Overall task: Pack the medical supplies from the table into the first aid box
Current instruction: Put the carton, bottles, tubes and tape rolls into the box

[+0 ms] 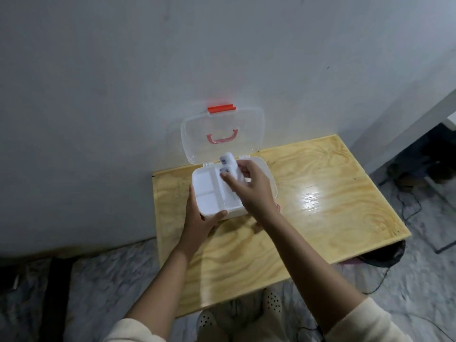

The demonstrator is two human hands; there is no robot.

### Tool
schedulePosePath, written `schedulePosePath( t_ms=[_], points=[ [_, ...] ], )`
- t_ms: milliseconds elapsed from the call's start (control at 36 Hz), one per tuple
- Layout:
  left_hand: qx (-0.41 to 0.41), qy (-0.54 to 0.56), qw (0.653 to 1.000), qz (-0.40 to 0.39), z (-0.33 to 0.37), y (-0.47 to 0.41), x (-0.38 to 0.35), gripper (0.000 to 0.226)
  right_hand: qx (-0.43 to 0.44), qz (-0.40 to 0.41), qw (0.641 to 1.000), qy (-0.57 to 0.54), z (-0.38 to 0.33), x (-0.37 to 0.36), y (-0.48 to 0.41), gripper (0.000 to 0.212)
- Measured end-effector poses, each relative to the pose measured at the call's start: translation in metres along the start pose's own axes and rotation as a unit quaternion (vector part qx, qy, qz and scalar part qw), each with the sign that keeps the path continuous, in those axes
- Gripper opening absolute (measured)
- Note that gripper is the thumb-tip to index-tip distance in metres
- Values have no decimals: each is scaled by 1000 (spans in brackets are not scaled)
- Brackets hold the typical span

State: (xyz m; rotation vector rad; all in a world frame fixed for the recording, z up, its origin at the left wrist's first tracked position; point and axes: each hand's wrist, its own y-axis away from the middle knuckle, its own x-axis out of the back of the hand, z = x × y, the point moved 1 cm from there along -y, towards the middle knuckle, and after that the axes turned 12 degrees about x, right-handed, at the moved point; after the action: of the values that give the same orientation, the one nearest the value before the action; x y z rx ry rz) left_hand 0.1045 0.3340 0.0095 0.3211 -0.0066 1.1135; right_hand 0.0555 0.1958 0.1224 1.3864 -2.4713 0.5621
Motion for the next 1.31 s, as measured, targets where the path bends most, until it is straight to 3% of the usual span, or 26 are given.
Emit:
schedulePosePath(
  t_ms=[194,583,750,1139,1306],
  points=[
    [-25,-2,1000,4,2,0,1,93,-10,-63,990,126,11,-40,2,44],
    [-2,23,1000,5,-9,-9,0,98,-21,-78,955,286,28,-56,-9,41],
    [11,23,1000,10,-12,-9,0,103,-27,-79,951,296,29,-59,-16,50],
    [19,4,1000,15,-14,-11,-1,104,-9,-144,929,341,34,-63,-16,36],
    [12,1,1000,20,-16,-11,0,103,-5,-153,950,273,36,-56,-8,33]
  ],
)
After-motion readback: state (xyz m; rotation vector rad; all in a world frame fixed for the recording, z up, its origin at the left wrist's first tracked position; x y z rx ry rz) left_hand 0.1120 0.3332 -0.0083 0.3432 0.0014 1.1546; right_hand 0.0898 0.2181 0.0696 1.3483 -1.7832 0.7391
